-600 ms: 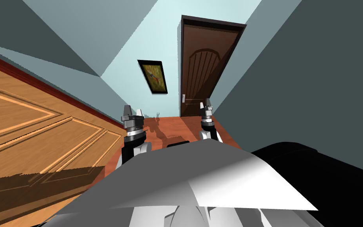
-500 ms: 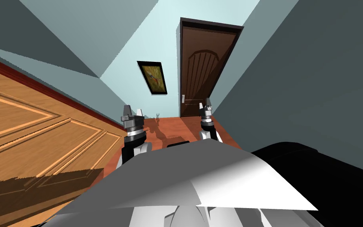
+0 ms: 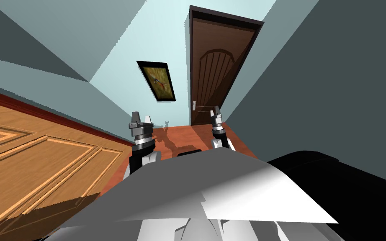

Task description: Pull the door open

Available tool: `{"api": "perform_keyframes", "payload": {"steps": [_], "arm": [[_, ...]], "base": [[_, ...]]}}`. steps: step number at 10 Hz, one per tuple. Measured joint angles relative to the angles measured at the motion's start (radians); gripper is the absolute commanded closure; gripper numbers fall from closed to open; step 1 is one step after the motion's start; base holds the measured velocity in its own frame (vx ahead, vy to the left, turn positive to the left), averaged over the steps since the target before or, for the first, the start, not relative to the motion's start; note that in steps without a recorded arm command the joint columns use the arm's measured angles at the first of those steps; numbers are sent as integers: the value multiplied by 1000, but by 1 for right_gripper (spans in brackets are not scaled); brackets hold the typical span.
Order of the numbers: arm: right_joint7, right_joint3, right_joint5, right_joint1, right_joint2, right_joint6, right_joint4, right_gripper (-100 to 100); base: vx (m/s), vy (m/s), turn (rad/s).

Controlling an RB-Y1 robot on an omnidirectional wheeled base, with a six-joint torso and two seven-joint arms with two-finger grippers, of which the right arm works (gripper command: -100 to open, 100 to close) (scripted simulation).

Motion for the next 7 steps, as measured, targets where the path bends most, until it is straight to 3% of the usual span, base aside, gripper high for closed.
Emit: {"api": "perform_keyframes", "payload": {"steps": [7], "arm": [[73, 9, 138, -37, -22, -7, 112, -100]], "base": [[168, 38, -133]]}}
